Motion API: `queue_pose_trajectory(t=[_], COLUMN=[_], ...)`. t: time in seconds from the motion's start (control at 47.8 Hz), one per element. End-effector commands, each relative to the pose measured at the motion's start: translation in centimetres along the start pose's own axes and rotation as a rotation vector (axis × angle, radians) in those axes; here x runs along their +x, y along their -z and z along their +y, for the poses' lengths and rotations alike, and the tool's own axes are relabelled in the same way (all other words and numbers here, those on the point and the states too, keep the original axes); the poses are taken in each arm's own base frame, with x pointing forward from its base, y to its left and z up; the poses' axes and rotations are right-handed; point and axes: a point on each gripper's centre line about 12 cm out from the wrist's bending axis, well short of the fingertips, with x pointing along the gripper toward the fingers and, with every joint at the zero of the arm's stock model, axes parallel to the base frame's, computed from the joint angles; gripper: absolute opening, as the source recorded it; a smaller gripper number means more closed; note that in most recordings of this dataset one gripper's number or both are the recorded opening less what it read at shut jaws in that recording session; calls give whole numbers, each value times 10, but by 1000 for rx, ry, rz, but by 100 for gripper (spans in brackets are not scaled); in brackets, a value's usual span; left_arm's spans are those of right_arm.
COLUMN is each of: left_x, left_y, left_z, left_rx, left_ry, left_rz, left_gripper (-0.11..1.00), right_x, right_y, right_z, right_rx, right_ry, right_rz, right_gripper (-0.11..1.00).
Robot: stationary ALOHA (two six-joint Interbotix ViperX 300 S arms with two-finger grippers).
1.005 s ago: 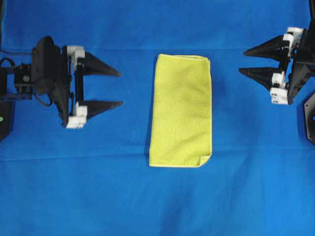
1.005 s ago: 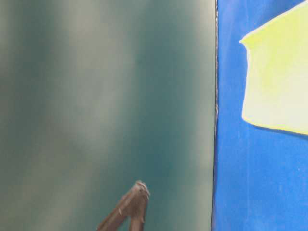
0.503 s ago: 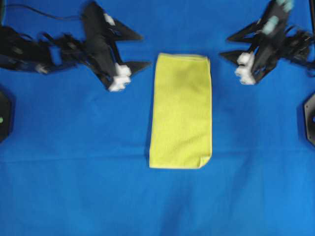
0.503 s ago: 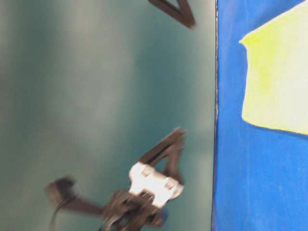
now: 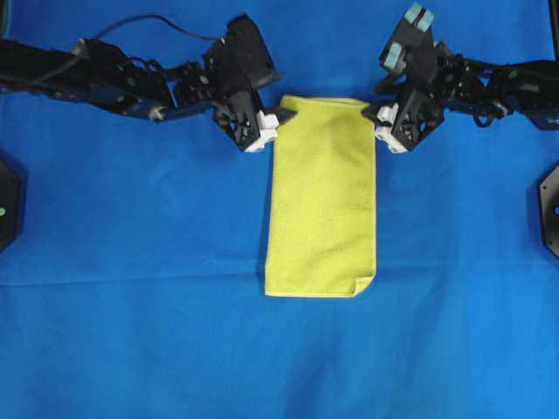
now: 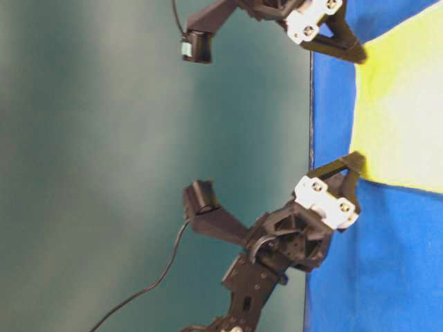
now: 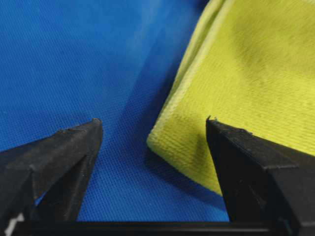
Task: Fold the yellow towel.
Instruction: 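Pinch the strip's top corners with left and right grippers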
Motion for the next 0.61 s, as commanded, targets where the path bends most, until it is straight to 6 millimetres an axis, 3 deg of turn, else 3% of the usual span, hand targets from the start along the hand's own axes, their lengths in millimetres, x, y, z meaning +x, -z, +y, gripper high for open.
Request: queue_pose_trajectory(t=[0.0, 0.168, 0.314, 0.377, 0.524, 0.586], left_x=[3, 7, 8, 8, 7, 7], left_y=[-12, -6, -5, -4, -1, 0], left_z=[3, 3, 3, 3, 3, 2], left_rx=[0, 0, 0, 0, 3, 7], left_ry=[-5, -5, -5, -5, -4, -3], left_rz=[-35, -23, -22, -20, -11, -8], left_gripper=[79, 73, 53, 42, 24, 17], right_x=[0, 4, 10, 14, 18, 17], right_y=[-8, -6, -6, -3, 4, 4], right_z=[-2, -2, -2, -2, -3, -3], right_rx=[7, 13, 13, 13, 13, 13], right_ry=[3, 5, 5, 5, 5, 6], right_rz=[-26, -16, -11, -8, 9, 12], right_gripper=[60, 59, 52, 43, 8, 5])
